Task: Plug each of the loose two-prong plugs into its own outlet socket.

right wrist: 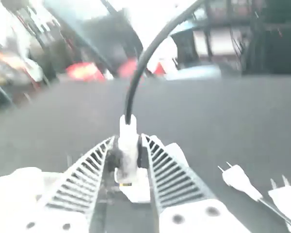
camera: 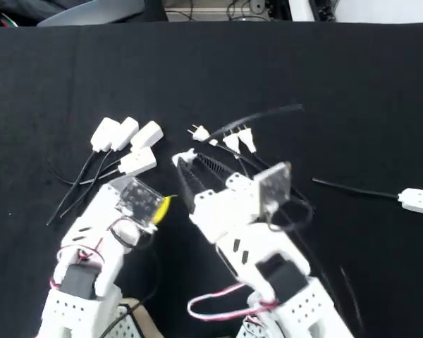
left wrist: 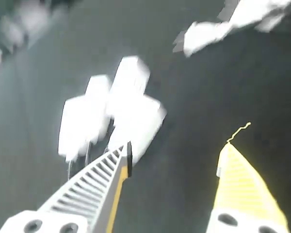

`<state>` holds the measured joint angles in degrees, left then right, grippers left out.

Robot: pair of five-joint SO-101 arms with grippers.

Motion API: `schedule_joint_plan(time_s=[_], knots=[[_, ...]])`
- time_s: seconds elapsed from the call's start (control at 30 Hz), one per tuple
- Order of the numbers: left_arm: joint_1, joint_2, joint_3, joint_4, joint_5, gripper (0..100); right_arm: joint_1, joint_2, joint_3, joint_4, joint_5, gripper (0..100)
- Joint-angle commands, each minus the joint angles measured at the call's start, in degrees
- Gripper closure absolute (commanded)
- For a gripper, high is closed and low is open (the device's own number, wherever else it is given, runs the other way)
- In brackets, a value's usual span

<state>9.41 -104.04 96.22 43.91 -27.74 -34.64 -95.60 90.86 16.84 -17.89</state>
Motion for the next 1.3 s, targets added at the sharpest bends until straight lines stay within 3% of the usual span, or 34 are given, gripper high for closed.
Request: schedule_joint_plan(time_s=[0.0, 0.13, 0.3, 0.47, 0.7, 0.9, 0.97, 1.17, 1.2, 1.27], knots=[[7.16, -0.44, 0.57, -10.37, 7.65, 71, -2.64, -9.80, 1.54, 2.20, -1.32, 98.7], [6.73, -0.44, -0.66, -14.95, 15.12, 71, -7.03, -12.44, -0.40, 9.93, -1.32, 98.7], [5.05, -0.44, -4.26, -14.77, 20.40, 71, -8.79, -8.22, -3.38, 12.84, -1.05, 98.7], [1.10, -0.44, -4.26, -14.86, 20.75, 71, -8.70, 1.98, -8.04, 13.10, -1.05, 98.7], [0.75, -0.44, -1.98, -14.86, 20.48, 71, -8.35, 17.45, -18.07, 19.25, -0.97, 98.7], [-2.77, -0.35, 1.10, -14.59, 20.40, 71, 1.32, 23.43, -22.29, 18.11, -0.88, 98.7], [-5.14, -0.35, 1.19, -11.25, 20.04, 71, 4.13, 24.40, -23.60, 18.20, -0.44, 98.7], [-13.58, -0.35, -5.67, -1.67, 6.15, 71, 12.04, 30.46, -29.32, 21.01, 1.41, 98.7], [-16.84, -0.35, -8.40, -1.41, 6.77, 71, 13.10, 32.84, -31.43, 22.77, 1.41, 98.7], [-23.16, -0.26, -12.35, -1.41, 15.30, 75, 14.68, 39.25, -36.53, 27.16, 1.49, 98.7]])
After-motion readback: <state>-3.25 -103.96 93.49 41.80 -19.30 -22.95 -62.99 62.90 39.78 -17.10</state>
